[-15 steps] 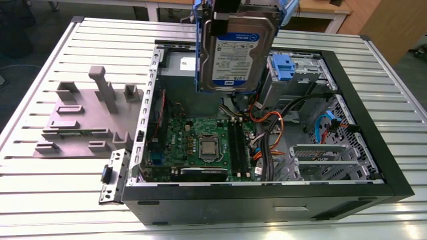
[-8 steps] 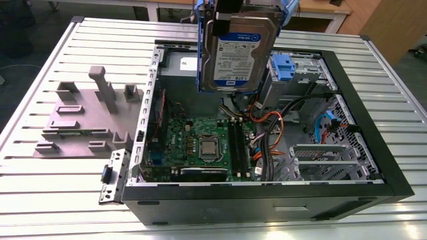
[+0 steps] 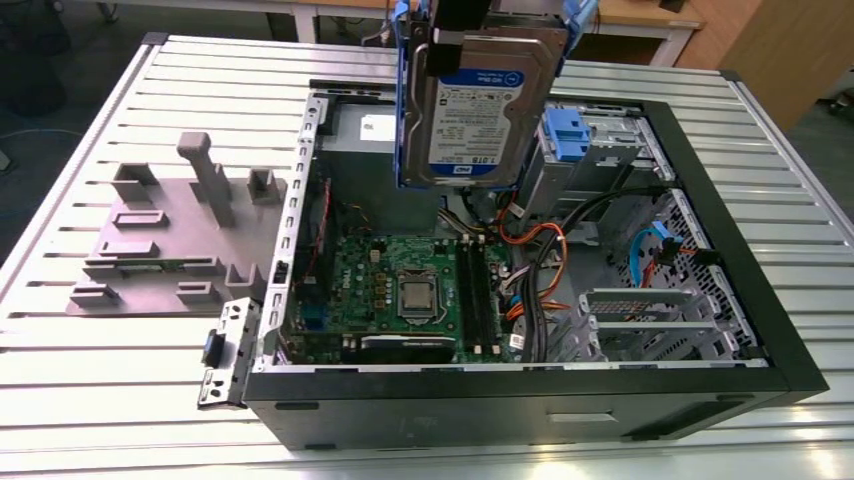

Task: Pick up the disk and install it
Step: 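Insert the disk into the insertion slot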

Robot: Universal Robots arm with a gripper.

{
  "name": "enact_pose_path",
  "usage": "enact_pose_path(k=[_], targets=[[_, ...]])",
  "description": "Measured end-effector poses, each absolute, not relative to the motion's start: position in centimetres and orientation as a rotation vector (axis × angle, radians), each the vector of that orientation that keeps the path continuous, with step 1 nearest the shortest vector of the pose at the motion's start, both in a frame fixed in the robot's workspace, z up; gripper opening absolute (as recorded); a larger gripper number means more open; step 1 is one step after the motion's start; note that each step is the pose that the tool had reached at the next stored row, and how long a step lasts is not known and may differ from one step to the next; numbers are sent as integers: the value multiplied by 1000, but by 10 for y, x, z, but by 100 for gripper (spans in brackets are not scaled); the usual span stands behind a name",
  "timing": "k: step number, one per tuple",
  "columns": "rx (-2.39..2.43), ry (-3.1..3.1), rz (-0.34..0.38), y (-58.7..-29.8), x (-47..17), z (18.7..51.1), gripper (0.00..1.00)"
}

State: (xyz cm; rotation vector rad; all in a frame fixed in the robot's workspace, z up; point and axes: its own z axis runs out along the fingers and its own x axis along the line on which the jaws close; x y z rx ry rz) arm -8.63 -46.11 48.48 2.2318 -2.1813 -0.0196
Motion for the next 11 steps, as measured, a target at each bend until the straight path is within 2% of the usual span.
enact_pose_path(k=[11], targets=[[2232,-2181,-20,-464,-86,485,36]])
